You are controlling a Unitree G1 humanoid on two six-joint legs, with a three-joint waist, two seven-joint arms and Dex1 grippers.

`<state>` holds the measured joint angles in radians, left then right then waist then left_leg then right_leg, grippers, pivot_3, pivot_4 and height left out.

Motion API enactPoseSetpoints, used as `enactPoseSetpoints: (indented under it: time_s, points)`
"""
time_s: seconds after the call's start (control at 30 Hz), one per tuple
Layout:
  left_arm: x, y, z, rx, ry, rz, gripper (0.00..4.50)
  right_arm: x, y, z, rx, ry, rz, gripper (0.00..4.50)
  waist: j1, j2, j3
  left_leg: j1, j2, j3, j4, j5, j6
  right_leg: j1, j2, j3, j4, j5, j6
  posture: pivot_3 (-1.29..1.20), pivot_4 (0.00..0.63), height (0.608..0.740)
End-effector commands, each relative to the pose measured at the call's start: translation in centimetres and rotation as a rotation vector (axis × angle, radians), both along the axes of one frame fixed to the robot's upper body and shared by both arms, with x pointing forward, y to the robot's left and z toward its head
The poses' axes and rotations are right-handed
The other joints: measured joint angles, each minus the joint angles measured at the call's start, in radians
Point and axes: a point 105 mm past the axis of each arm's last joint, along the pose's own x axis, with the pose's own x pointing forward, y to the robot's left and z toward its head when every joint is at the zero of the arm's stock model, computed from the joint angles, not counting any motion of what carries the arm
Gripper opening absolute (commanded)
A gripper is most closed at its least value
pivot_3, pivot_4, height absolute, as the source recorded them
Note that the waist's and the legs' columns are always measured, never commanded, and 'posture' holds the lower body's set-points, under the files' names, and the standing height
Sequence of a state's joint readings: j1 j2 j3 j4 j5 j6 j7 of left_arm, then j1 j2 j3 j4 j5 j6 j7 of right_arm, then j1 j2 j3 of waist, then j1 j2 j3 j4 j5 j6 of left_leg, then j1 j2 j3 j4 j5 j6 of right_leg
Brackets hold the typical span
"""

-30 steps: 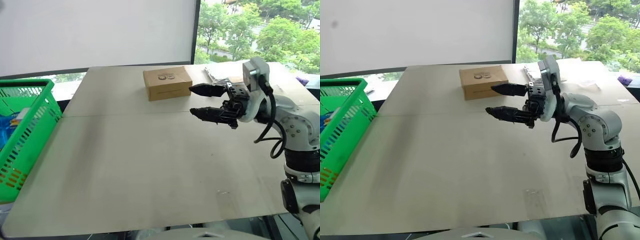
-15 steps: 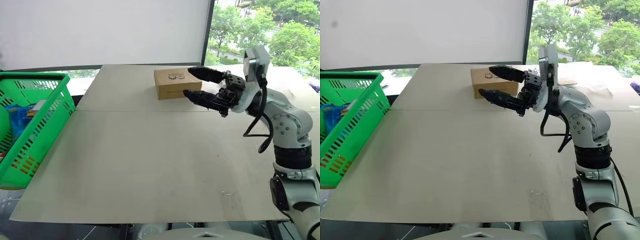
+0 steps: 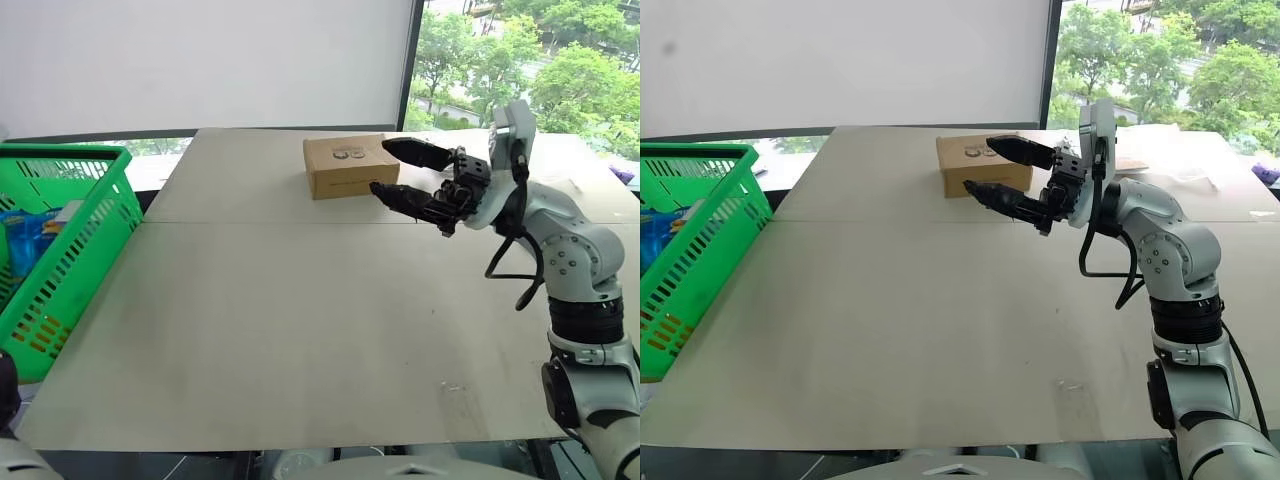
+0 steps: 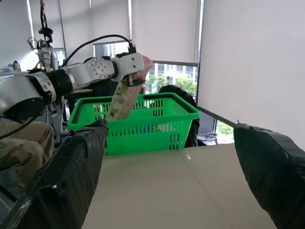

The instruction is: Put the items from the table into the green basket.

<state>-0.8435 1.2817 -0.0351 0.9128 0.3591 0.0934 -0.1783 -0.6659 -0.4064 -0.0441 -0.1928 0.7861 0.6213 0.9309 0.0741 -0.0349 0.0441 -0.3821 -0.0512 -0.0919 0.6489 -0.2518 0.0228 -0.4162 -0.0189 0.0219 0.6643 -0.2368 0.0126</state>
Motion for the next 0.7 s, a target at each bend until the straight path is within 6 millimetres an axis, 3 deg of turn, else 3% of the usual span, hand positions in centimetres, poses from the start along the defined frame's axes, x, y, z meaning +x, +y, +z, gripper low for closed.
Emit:
enactPoseSetpoints:
  time_s: [0.03,0.13,0.33,0.4,0.53,0.7]
  points:
    - [-2.3,0.2,5.6,0.069,-0.283,0.028,4.45,-0.1,-0.2,0.8,0.018,-0.036,-0.004,4.5,-0.001,0.0,0.0,0.0,0.0,0.0,0.0,0.0,0.0,0.0,0.0,0.0,0.0,0.0,0.0,0.13,0.0,0.74]
    - [-4.0,0.4,7.5,0.122,-0.405,0.058,4.45,-0.1,-0.2,0.7,0.015,-0.034,-0.001,4.5,-0.007,0.0,0.0,0.0,0.0,0.001,0.0,0.0,0.0,0.0,0.0,0.001,0.001,0.0,0.0,0.14,0.0,0.74]
    - [-5.3,0.2,8.6,0.145,-0.539,0.058,4.45,0.0,0.0,0.7,0.013,-0.03,0.009,4.5,-0.005,0.0,0.0,0.001,0.0,0.001,0.0,0.0,0.0,-0.001,0.0,0.001,0.003,0.0,0.0,0.16,0.0,0.74]
    - [-5.4,0.5,8.1,0.083,-0.579,0.052,4.45,0.0,0.1,0.7,0.013,-0.029,0.012,4.5,-0.004,-0.001,0.0,0.001,0.0,0.001,0.0,0.0,0.0,0.0,0.0,0.001,0.003,0.0,0.0,0.16,0.0,0.74]
    - [-4.0,0.6,6.1,-0.232,-0.787,-0.045,4.45,-0.1,0.3,0.7,0.019,-0.028,0.023,4.5,0.007,0.001,-0.002,0.002,-0.001,0.002,0.001,0.0,0.0,0.0,-0.001,0.001,0.004,0.0,0.0,0.16,0.0,0.74]
    - [-3.2,0.1,5.5,-0.328,-0.862,-0.112,4.45,-0.1,0.5,0.8,0.026,-0.029,0.026,4.5,0.013,-0.003,-0.005,0.003,-0.001,0.001,0.003,0.0,-0.001,0.0,-0.001,0.001,0.008,0.0,0.0,0.16,0.0,0.74]
